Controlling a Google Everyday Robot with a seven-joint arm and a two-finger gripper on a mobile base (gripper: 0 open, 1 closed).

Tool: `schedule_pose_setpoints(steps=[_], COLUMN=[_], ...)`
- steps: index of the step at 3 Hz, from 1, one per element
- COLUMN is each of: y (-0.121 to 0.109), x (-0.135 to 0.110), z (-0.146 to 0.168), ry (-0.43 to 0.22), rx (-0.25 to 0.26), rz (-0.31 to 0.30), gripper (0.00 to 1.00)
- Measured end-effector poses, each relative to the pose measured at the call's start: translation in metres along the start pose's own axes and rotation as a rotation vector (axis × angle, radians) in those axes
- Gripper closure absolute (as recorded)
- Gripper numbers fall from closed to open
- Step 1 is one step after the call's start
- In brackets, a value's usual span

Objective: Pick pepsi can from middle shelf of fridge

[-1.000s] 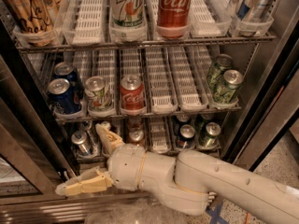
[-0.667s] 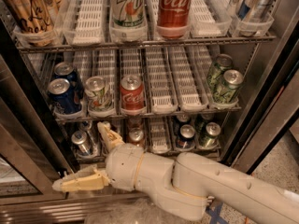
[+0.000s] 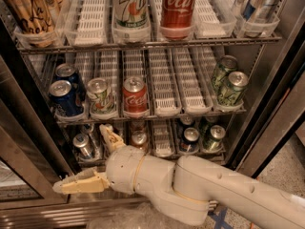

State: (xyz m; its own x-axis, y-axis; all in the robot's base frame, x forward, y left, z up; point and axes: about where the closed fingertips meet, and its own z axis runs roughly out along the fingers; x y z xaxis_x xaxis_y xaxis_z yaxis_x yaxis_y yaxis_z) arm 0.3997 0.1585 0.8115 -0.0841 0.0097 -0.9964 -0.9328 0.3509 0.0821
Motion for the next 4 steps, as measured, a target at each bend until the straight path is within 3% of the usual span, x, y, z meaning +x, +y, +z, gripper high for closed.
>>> schedule_pose_setpoints(steps=[1, 2, 3, 4], y=[-0.008, -0.032, -0.041, -0.041], x=[-0.002, -0.018, -0.031, -0.031], z=[-0.003, -0.027, -0.044, -0.044], ry=[-0.006, -0.054, -0.089, -0.089], rx=[0.042, 0.164, 0.224, 0.224], rz=[-0.006, -0.013, 0.003, 0.003], gripper=[0.00, 0.00, 0.00, 0.00])
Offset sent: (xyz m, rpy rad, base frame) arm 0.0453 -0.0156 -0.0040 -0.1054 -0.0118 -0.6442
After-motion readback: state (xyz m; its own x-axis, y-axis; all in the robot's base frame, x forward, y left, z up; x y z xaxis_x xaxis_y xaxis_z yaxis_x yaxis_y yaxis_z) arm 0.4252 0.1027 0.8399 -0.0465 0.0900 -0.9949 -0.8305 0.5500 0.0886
